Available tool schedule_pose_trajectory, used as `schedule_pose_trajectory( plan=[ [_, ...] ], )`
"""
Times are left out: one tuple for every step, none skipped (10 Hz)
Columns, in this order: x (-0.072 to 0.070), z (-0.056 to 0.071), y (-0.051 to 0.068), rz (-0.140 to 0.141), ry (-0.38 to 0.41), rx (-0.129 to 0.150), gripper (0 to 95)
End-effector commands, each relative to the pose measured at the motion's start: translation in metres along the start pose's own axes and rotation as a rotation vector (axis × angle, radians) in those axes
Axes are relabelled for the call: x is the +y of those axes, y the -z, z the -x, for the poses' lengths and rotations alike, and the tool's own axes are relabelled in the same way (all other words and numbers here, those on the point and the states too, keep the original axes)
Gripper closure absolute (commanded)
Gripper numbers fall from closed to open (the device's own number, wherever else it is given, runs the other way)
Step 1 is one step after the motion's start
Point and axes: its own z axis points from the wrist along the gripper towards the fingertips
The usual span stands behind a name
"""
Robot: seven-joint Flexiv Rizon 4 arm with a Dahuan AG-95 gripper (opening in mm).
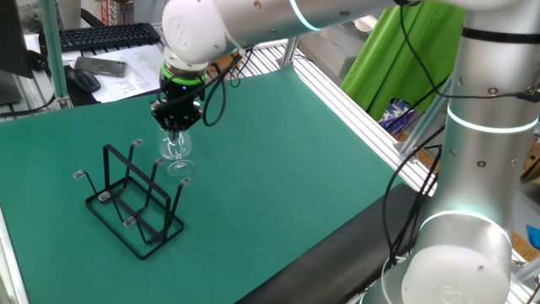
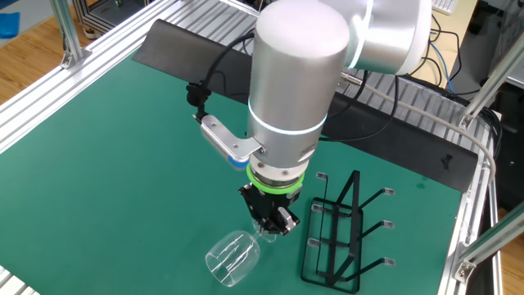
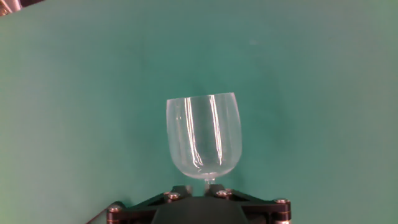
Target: Take the cup off the cup rack
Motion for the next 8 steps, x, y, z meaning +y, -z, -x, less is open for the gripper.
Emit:
schedule_pose_trajectory(
  plan=[
    [0.004, 0.001, 0.002, -0.011, 0.011, 0.02, 95.0],
    [0.003, 0.0, 0.008, -0.012, 0.011, 0.02, 95.0],
    [0.002, 0.0, 0.014, -0.014, 0.015, 0.026, 95.0],
    [0.0, -0.001, 0.019, -0.016, 0.022, 0.029, 95.0],
    [-0.001, -0.002, 0.027, -0.022, 0.022, 0.027, 95.0],
    [-0.003, 0.0, 0.032, -0.027, 0.022, 0.028, 95.0],
    [-0.004, 0.005, 0.036, -0.03, 0.022, 0.049, 95.0],
    [-0.005, 0.009, 0.039, -0.031, 0.022, 0.065, 95.0]
  ],
)
